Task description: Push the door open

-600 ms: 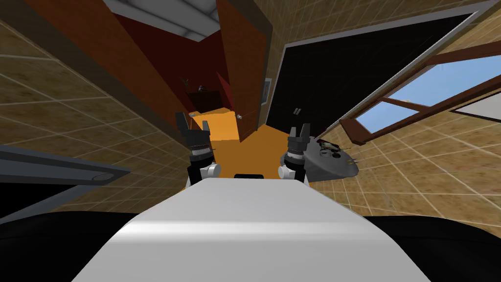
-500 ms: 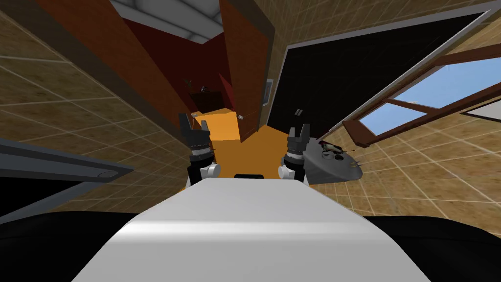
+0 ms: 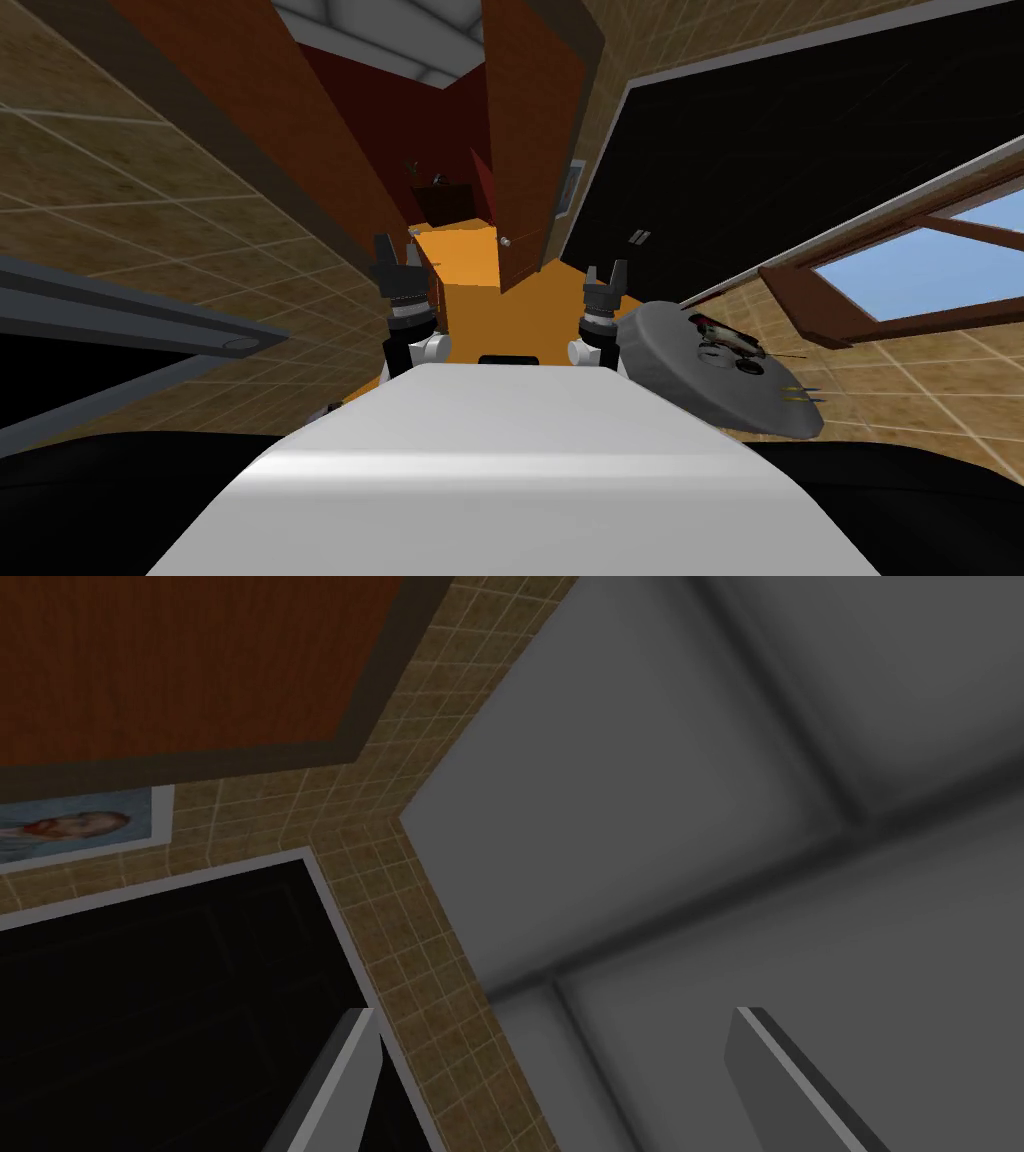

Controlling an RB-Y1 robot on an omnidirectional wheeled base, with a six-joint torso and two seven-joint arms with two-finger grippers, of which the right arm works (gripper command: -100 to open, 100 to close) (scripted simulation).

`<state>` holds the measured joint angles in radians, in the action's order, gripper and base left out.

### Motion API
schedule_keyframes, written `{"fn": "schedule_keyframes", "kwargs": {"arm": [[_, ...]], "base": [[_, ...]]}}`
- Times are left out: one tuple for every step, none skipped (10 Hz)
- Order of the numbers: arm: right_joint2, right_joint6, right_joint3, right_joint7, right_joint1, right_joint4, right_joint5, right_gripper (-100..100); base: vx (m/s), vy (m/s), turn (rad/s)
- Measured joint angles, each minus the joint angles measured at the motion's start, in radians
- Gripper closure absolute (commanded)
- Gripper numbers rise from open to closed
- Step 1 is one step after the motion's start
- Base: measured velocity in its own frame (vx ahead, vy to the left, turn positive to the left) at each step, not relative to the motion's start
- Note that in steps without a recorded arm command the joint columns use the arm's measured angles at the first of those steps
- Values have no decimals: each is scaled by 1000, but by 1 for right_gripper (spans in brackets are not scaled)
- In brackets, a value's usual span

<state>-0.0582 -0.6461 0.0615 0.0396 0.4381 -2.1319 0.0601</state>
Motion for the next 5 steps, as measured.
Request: {"fn": "schedule_keyframes", "kwargs": {"arm": [[-4, -5, 1, -16, -2, 16, 11, -100], [-8, -9, 1, -34, -4, 32, 25, -100], [-13, -20, 2, -54, -6, 57, 40, -100], [-18, -27, 1, -74, -9, 78, 55, -100], [-20, -37, 3, -94, -14, 105, 70, -100]], "base": [[195, -30, 240], [177, -46, 306], [165, -59, 304], [173, -57, 364], [143, -52, 224]]}}
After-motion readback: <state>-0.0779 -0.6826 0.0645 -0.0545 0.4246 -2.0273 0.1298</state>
